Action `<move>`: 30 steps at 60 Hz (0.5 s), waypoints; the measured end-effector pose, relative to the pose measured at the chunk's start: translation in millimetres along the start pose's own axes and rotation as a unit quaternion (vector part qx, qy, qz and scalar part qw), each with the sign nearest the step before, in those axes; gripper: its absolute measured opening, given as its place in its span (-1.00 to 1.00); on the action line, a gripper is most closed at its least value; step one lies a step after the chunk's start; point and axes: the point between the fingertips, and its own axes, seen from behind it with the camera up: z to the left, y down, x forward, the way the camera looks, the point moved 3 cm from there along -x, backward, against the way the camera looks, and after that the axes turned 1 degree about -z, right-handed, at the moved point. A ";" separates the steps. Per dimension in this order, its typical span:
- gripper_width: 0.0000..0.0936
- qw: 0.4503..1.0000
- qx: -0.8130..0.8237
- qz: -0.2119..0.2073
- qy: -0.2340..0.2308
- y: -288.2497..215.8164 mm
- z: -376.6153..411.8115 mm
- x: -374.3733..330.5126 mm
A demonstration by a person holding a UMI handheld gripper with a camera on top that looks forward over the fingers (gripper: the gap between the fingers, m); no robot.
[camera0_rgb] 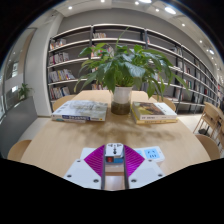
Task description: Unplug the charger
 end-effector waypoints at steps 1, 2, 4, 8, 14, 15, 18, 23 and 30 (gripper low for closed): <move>-0.45 1.000 -0.004 -0.001 0.006 0.6 -3.1 3.7; -0.47 1.000 -0.003 -0.002 0.007 0.8 -2.8 3.5; -0.52 1.000 0.010 -0.001 0.010 1.3 -2.7 3.7; -0.59 0.999 0.033 0.016 0.015 1.8 -2.6 5.2; -0.71 0.999 0.034 0.036 0.022 1.9 -3.3 5.0; -0.73 0.998 0.034 0.039 0.023 2.1 -3.3 5.0; -0.81 0.997 0.030 0.061 0.023 1.8 -2.5 2.2; -0.82 0.988 0.128 0.087 0.010 -20.0 -9.2 -3.7; -0.83 0.987 0.118 -0.112 0.007 -187.6 -61.7 -60.1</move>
